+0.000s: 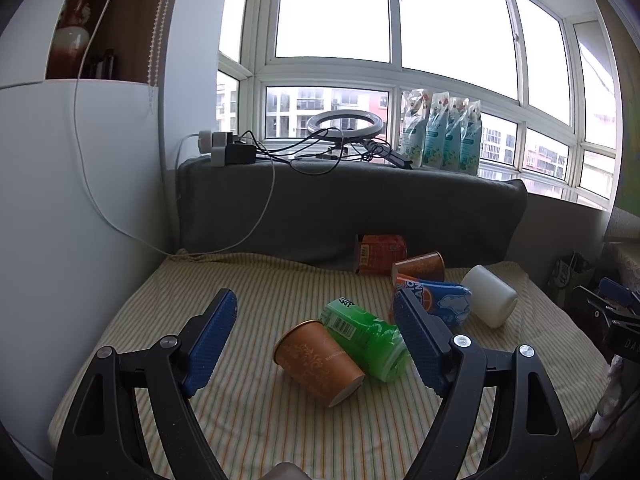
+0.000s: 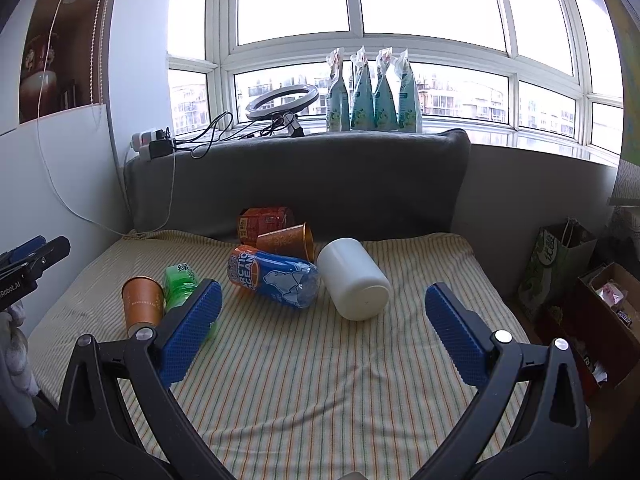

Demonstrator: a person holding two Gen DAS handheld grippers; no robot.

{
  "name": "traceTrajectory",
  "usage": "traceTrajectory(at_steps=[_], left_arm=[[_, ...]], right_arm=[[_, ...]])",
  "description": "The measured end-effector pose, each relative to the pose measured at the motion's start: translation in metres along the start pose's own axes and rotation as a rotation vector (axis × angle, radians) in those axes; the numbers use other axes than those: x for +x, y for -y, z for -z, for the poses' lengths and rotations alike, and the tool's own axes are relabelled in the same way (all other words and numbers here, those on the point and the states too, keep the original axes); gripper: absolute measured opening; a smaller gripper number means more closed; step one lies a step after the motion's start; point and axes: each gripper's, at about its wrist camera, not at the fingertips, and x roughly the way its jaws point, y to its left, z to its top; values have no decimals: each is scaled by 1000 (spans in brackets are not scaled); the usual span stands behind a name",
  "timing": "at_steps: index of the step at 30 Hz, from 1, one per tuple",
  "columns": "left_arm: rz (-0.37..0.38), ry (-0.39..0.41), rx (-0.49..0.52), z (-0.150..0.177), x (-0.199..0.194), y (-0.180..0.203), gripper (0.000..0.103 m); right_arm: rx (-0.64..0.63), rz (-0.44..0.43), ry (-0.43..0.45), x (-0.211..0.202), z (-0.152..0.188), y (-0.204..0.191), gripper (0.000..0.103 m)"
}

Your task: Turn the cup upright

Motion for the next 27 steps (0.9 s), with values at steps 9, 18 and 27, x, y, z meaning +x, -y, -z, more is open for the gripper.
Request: traceTrajectory(at_steps=[9, 18, 27], left_arm=[[0, -4, -5, 0, 1, -1, 81], [-1, -2, -8, 0, 2, -3, 81], [0, 8, -6, 0, 1, -2, 81]], right_arm=[[-1, 2, 0, 1, 1, -1, 103], [1, 2, 1, 1, 1, 0, 103], [2, 2, 0, 1, 0, 0, 103]])
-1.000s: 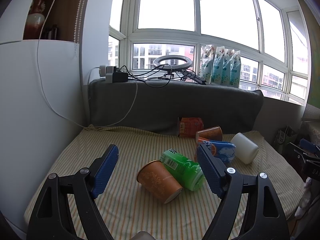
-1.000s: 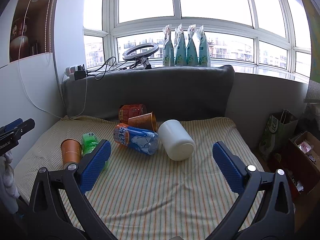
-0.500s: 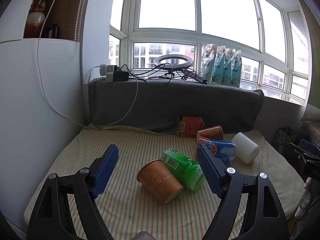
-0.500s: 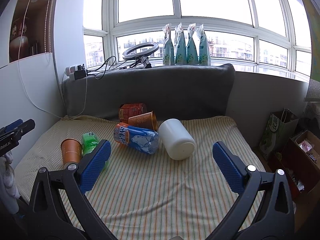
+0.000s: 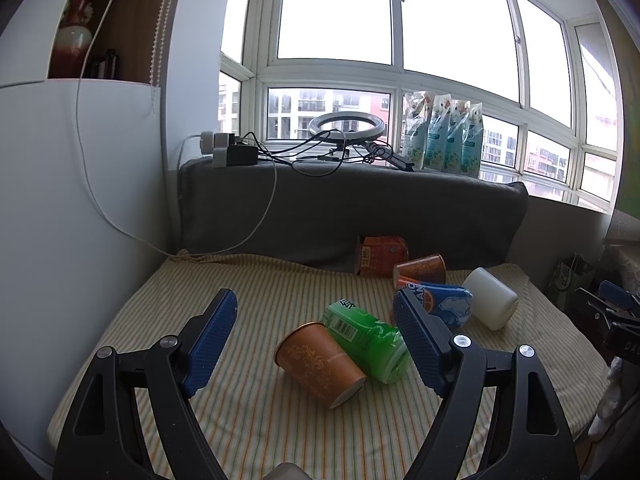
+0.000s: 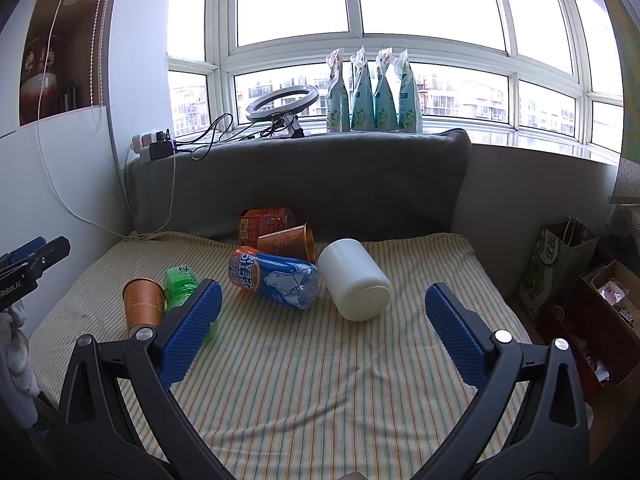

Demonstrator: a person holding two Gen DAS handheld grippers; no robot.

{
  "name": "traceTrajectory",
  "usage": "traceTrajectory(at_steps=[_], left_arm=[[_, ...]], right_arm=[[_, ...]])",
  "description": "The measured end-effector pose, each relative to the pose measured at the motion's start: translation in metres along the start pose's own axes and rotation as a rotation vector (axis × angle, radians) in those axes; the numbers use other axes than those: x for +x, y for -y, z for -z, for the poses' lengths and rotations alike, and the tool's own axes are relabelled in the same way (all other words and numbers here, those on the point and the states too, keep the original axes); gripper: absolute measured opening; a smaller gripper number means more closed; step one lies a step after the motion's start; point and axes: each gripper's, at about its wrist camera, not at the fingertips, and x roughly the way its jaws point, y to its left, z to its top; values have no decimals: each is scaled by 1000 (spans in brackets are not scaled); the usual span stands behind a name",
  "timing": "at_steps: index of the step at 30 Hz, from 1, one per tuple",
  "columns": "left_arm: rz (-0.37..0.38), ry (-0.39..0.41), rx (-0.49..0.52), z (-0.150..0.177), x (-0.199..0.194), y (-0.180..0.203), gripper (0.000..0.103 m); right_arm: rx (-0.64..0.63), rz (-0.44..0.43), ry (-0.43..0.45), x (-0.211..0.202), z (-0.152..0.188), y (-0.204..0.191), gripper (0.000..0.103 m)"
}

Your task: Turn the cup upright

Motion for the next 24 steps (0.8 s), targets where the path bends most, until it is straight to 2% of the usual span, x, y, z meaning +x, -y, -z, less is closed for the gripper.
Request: traceTrajectory(at_steps=[24], left_arm=[[2, -18, -16, 1, 3, -4, 81]], right_arm=[[-2, -6, -9, 4, 3, -3, 103]])
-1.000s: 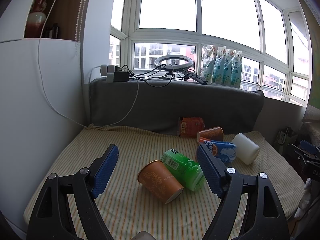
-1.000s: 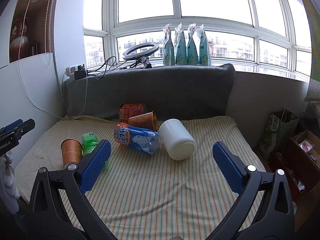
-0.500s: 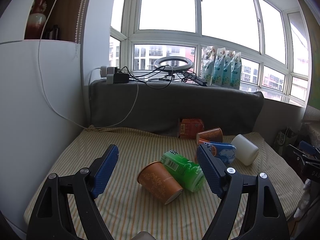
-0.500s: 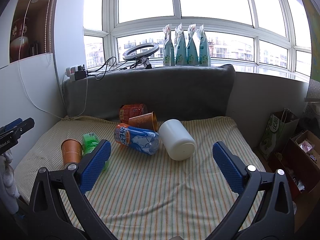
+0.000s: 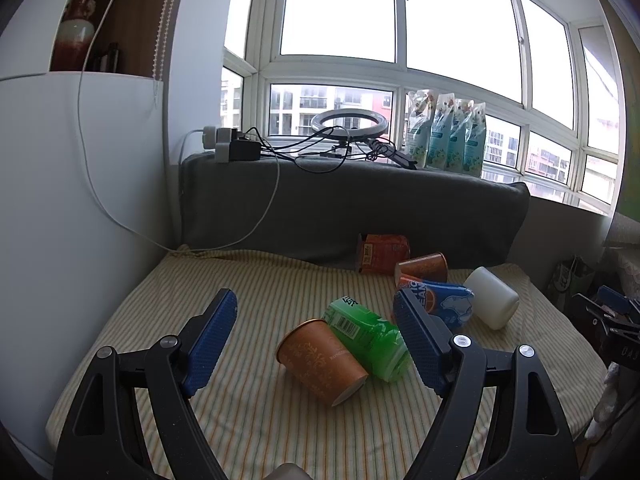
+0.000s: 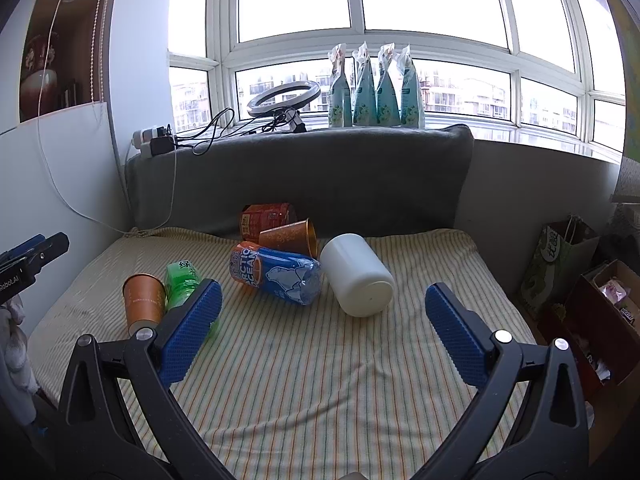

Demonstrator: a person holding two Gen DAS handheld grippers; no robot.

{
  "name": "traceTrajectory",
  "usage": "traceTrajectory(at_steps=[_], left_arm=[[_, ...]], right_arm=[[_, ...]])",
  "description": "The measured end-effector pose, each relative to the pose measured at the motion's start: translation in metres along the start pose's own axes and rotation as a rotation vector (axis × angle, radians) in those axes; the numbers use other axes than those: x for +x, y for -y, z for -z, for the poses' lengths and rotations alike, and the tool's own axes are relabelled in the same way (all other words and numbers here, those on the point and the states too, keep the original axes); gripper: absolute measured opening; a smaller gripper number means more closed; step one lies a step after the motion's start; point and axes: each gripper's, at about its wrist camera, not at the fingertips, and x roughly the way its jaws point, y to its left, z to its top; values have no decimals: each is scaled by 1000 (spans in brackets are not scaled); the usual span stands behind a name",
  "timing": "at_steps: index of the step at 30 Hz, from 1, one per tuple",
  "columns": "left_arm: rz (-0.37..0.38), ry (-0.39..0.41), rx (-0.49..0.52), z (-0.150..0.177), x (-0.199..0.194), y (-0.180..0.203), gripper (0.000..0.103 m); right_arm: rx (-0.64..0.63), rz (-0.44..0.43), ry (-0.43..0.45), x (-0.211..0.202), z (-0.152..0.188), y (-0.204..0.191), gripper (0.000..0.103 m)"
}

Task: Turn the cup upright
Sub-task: 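Move the left gripper down around the tipped copper cup's body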

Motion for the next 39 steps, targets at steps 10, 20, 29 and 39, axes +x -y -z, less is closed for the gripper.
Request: traceTrajectory(at_steps=[10, 20, 29, 39], left_arm=[[44, -138, -114, 10, 25, -18, 81], [159, -376, -327, 29, 68, -39, 81], [228, -519, -511, 46, 107, -50, 79], [259, -591, -578, 55, 138, -49, 79]], right_arm=[[6, -8, -21, 6, 6, 1, 103], [9, -9, -28, 9, 8, 0, 103], [15, -9, -41, 11, 12, 2, 103], [27, -5, -48, 14, 13, 7, 103]])
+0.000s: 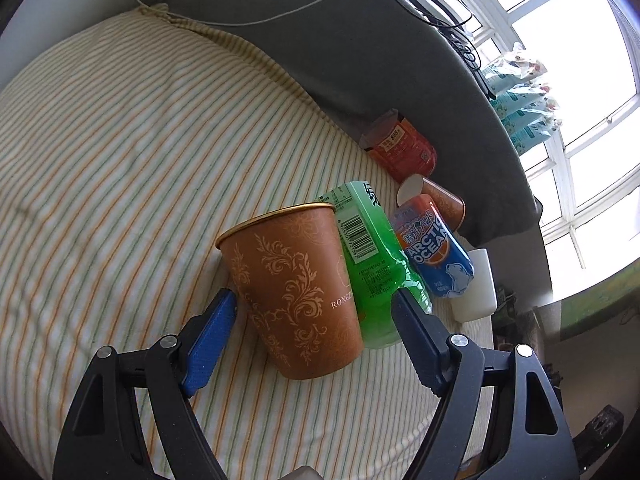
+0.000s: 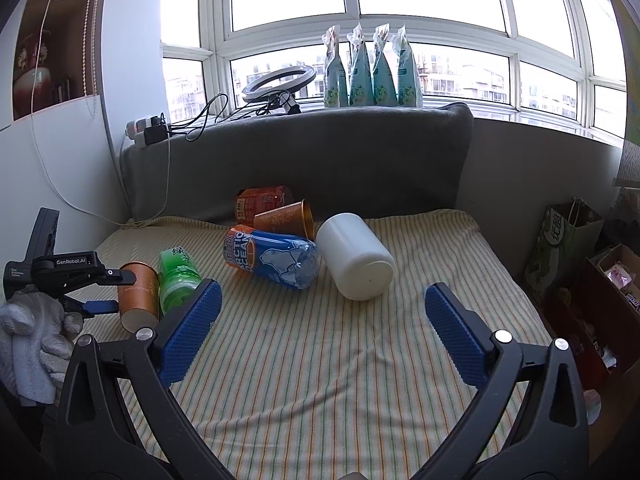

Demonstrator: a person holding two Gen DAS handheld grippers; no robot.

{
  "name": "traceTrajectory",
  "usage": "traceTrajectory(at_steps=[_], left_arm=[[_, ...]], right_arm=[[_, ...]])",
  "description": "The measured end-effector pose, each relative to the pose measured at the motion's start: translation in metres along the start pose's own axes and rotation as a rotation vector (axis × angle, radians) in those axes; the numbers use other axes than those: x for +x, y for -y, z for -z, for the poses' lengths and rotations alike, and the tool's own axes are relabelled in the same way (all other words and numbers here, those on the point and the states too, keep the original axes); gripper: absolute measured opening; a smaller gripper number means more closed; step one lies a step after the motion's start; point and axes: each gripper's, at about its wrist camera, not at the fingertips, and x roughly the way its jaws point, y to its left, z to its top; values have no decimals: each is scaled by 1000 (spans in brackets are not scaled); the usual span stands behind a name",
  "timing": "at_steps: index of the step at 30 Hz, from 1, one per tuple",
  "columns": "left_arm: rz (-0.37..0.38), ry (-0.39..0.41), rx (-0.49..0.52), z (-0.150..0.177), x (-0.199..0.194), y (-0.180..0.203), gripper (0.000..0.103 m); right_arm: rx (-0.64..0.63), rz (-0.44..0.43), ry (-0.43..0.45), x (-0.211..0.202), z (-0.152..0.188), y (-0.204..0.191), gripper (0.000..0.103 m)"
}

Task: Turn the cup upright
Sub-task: 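Move the left gripper down around the tipped copper cup's body, then close the left gripper on the copper cup and lift it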

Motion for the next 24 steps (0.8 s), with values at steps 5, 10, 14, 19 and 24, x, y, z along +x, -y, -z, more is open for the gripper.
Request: traceTrajectory(at_steps=[5, 10, 14, 19, 24], left_arm=[[4, -14, -18, -2, 9, -2, 75], [-1, -17, -32, -2, 11, -8, 62], [9, -17, -43, -3, 12, -11, 63], [16, -10, -43, -1, 8, -13, 61], [30, -14, -47, 3, 2, -15, 60]], right_arm=[[5, 8, -4, 2, 1, 3, 103], [18, 14, -14, 5, 3, 6, 103], [17, 12, -15, 6, 3, 4, 103], [8, 11, -19, 6, 4, 2, 103], [9, 11, -19, 6, 4, 2, 103]])
